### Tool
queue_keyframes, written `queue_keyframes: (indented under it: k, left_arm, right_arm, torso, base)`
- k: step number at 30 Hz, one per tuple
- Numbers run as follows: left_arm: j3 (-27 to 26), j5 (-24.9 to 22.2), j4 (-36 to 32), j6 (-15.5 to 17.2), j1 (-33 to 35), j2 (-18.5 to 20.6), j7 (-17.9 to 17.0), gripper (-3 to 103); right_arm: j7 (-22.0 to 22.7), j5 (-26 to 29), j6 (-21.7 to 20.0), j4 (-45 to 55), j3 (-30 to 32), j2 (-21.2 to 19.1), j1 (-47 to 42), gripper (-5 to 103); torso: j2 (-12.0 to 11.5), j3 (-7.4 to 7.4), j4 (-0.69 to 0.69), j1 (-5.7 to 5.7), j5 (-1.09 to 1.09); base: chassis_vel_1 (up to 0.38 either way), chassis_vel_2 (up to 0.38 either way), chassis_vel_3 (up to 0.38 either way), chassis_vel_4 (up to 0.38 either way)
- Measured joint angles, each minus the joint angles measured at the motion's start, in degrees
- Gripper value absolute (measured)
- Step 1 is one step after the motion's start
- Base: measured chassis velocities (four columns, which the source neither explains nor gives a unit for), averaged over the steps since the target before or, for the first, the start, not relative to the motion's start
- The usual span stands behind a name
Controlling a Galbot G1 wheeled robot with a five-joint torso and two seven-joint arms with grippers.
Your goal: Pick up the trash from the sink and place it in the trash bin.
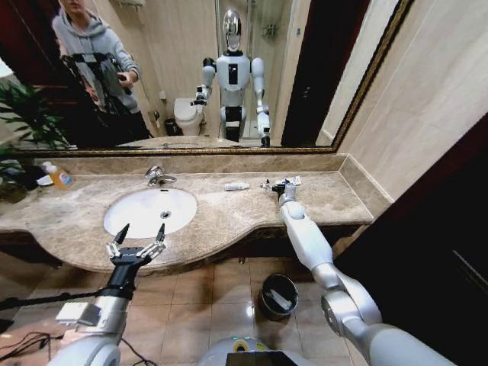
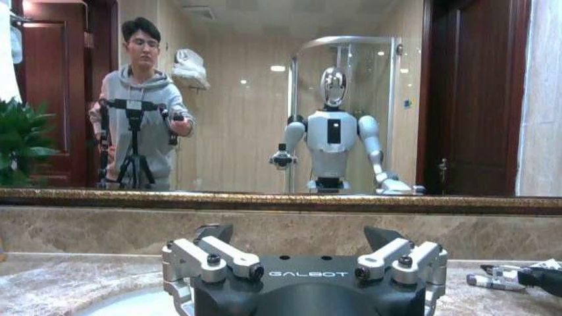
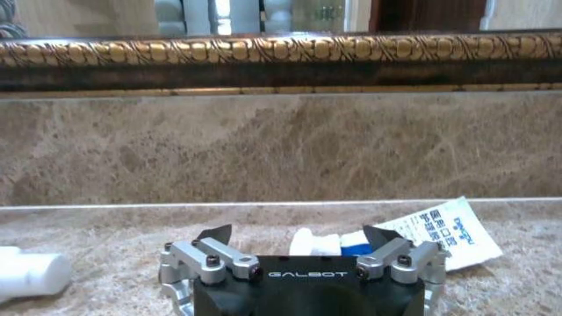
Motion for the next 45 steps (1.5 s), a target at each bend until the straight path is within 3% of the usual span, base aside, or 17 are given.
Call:
queue_keyframes:
  k: [3, 4, 6, 13, 14, 19, 34, 39, 45]
  left_arm:
    - [0.00, -0.01, 0.00, 0.00, 0.00, 0.00, 0.00, 100]
    - [0.00, 0.00, 0.00, 0.00, 0.00, 0.00, 0.00, 100]
    - [0.00, -0.01, 0.00, 0.00, 0.00, 0.00, 0.00, 100]
    - [0.00, 0.00, 0.00, 0.00, 0.00, 0.00, 0.00, 100]
    - [0.00, 0.00, 0.00, 0.00, 0.00, 0.00, 0.00, 100]
    - [0.00, 0.00, 0.00, 0.00, 0.00, 0.00, 0.00, 100]
    - [0.00, 0.00, 0.00, 0.00, 0.00, 0.00, 0.00, 100]
    - [0.00, 0.00, 0.00, -0.01, 0.00, 0.00, 0.00, 100]
    - [0.00, 0.00, 0.00, 0.00, 0.00, 0.00, -0.01, 100]
  right_arm:
    - [-0.01, 0.12, 0.08, -0.46, 0.05, 0.03, 0.14, 96]
    - [-0.05, 0.24, 0.16, -0.65, 0.09, 0.03, 0.16, 86]
    - [-0.10, 0.34, 0.17, -0.69, 0.09, 0.01, 0.16, 86]
    - [-0.19, 0.67, 0.17, -0.78, 0.20, -0.20, -0.18, 53]
    - [-0.19, 0.67, 0.17, -0.78, 0.20, -0.20, -0.18, 53]
    - [-0.13, 0.67, 0.04, 0.26, 0.30, -0.46, -1.04, 33]
    - [0.76, 0.62, -1.45, 9.29, 0.34, -2.82, -5.28, 32]
    - [1.51, -0.43, -0.80, 16.39, 0.25, -4.99, -9.24, 32]
    - [2.17, 1.49, -2.36, 32.53, 0.66, -11.10, -20.04, 32]
  torso:
    - [0.00, 0.00, 0.00, 0.00, 0.00]
    - [0.00, 0.00, 0.00, 0.00, 0.00]
    - [0.00, 0.00, 0.00, 0.00, 0.00]
    - [0.00, 0.00, 0.00, 0.00, 0.00]
    - [0.00, 0.00, 0.00, 0.00, 0.00]
    - [0.00, 0.00, 0.00, 0.00, 0.00]
    - [0.00, 0.00, 0.00, 0.00, 0.01]
    - [0.00, 0.00, 0.00, 0.00, 0.02]
    - [0.00, -0.01, 0.00, 0.00, 0.02]
  base:
    - [0.000, 0.000, 0.000, 0.000]
    - [0.000, 0.000, 0.000, 0.000]
    - [0.000, 0.000, 0.000, 0.000]
    - [0.000, 0.000, 0.000, 0.000]
    - [0.000, 0.000, 0.000, 0.000]
    - [0.000, 0.000, 0.000, 0.000]
    - [0.000, 0.000, 0.000, 0.000]
    - [0.000, 0.000, 0.000, 0.000]
    - [0.000, 0.000, 0.000, 0.000]
